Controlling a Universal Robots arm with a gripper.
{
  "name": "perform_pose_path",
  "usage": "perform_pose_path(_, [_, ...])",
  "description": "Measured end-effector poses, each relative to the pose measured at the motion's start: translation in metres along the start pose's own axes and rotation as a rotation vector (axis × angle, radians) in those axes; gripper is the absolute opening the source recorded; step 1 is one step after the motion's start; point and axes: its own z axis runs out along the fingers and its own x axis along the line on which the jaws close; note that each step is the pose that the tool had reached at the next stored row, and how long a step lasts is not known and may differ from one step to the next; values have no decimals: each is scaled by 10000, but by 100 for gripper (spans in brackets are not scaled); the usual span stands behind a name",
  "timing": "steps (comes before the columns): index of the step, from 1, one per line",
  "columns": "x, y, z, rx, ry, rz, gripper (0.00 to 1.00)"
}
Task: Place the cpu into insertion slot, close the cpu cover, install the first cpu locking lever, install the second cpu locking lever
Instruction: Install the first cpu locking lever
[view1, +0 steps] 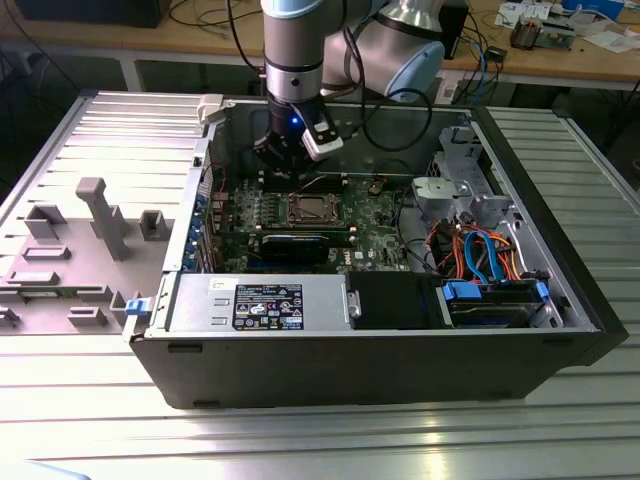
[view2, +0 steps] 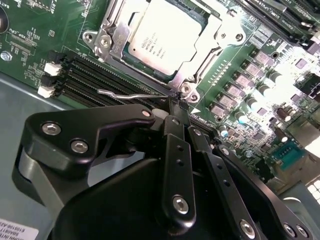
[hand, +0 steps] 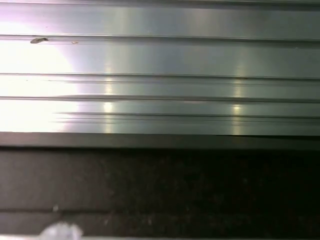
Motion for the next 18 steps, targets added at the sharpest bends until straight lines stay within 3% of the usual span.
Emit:
perform_pose_path(6, [-94,-3,59,1,1,0,11])
perform_pose_path(18, [-345,-8,101,2,7,0,11])
